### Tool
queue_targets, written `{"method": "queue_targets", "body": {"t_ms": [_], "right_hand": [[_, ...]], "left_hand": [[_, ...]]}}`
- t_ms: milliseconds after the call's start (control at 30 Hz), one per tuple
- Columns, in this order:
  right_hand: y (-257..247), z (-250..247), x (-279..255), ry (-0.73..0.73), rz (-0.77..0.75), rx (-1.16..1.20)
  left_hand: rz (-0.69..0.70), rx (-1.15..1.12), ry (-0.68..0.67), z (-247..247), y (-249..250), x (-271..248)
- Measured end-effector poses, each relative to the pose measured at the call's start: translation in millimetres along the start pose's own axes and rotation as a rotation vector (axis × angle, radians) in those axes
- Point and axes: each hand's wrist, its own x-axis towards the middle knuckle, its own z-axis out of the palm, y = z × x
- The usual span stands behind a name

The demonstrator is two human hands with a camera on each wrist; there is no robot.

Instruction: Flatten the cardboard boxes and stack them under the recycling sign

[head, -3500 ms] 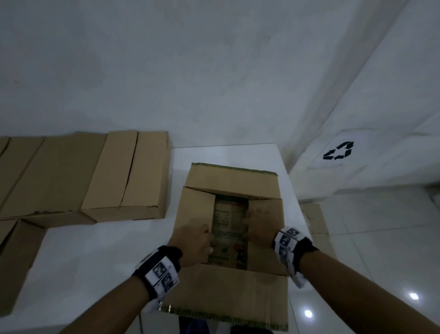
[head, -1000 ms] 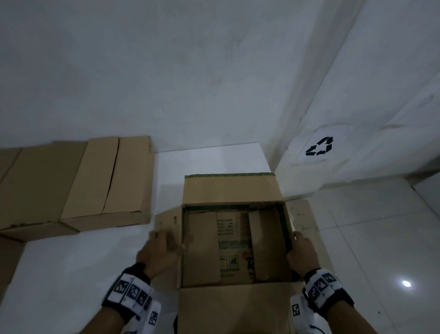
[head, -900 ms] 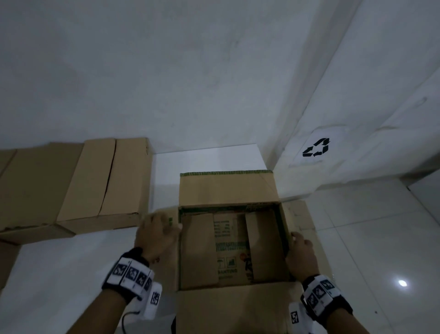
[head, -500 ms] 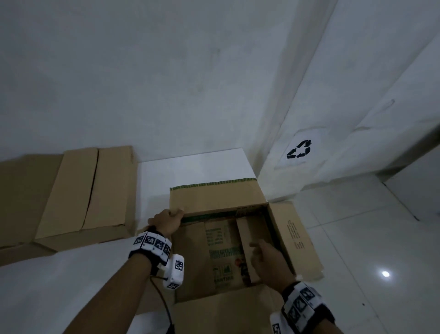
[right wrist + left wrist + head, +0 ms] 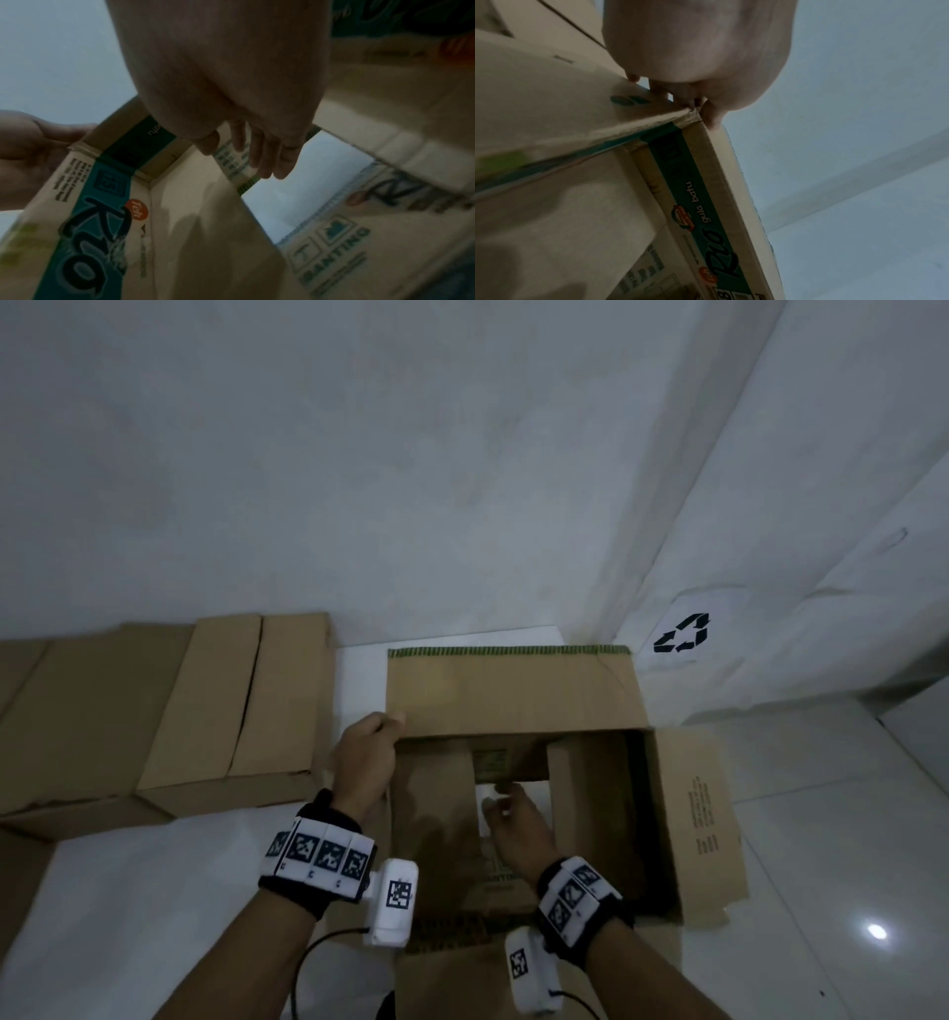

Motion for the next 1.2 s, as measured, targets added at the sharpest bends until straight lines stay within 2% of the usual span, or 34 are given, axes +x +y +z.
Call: {"method": "queue_targets", "body": {"t_ms": [200, 400, 533, 633, 833, 900, 933, 1033, 1133, 1200], "right_hand": [[-48.2, 16.1, 14.2, 0.073, -0.035, 0.076], [-74.4, 16.9, 15.1, 0.106, -0.023, 0.140], [-77.0, 25.2, 32.6, 0.032, 0.018, 0.133], [-84.3, 23.8, 41.9, -0.058, 0.003, -0.123], [-81.9, 19.9, 50.1, -0.070, -0.057, -0.208], [-72.7, 19.3, 47.9, -0.016, -0.092, -0.059], [-72.4, 16.1, 43.4, 0.019, -0.108, -0.078], [-69.2, 2.6, 23.3, 0.072, -0.238, -0.267], [-65.8, -24.5, -7.0, 0.127, -0.355, -0.717], [-59.5, -42.4, -20.5, 0.132, -0.321, -1.001]], "left_hand": [[0.070, -0.128, 0.007, -20.3, 29.9, -20.0], [0.146, -0.145, 0.028, -31.1, 44.1, -39.6], [0.202, -0.132, 0.038, -30.4, 53.7, -53.4], [0.186, -0.225, 0.003, -30.1, 62.5, -61.9], [0.168, -0.302, -0.052, -29.1, 68.0, -67.1], [0.173, -0.300, -0.041, -29.4, 63.3, -61.1], [0.181, -0.289, -0.037, -29.8, 59.7, -57.1], [0.183, -0.228, -0.002, -32.6, 48.7, -45.6], [0.164, -0.161, 0.037, -34.3, 40.5, -35.8], [0.154, -0.137, 0.057, -35.0, 38.4, -32.4]]}}
